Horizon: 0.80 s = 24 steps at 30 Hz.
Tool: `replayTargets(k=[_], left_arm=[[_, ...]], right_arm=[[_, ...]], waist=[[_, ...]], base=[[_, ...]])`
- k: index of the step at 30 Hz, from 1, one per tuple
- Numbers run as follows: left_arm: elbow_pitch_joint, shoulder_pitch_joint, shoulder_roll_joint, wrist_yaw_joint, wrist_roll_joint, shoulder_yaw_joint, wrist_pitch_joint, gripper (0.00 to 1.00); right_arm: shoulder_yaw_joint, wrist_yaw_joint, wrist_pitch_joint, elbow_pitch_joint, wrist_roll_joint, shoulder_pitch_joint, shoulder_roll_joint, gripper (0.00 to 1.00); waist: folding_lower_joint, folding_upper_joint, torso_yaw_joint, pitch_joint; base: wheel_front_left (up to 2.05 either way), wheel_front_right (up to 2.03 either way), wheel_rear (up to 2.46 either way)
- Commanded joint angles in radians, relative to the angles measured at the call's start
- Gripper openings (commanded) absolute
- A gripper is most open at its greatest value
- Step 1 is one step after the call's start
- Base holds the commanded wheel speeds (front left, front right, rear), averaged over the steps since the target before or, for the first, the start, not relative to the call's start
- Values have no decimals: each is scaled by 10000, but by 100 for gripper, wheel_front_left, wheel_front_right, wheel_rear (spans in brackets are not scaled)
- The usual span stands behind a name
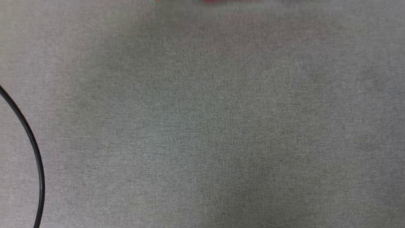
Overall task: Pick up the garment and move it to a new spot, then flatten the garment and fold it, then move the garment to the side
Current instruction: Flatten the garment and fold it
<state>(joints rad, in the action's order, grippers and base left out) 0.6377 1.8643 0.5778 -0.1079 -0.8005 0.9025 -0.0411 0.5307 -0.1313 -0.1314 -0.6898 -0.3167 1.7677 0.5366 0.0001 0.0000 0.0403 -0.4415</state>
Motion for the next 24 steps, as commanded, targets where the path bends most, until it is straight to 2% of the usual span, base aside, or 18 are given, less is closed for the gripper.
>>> replayTargets(k=[1,6,10,20,24], left_arm=[[141,319,-151,-56,13,-48,126,0],[728,1025,-317,-151,-151,-229,548,0],[1257,870,-531,-186,-228,-55,846,0],[1884,-488,-701,-213,-513,818,1497,0],[1880,-1512,-675,-208,-768,1290,1953,0]], right_arm=[[-42,10,236,-295,182,419,-176,0],[-243,10,786,-1339,583,1418,-729,0],[-142,10,1113,-2053,833,1550,-1071,0],[930,10,1705,-3126,546,377,-1569,0],[1431,10,2129,-3482,173,-698,-1928,0]], waist=[[-1,0,-25,-316],[-1,0,-55,-712],[-1,0,-29,-910],[-1,0,-76,-874],[-1,0,-123,-587]], base=[[0,0,0],[0,0,0],[0,0,0],[0,0,0],[0,0,0]])
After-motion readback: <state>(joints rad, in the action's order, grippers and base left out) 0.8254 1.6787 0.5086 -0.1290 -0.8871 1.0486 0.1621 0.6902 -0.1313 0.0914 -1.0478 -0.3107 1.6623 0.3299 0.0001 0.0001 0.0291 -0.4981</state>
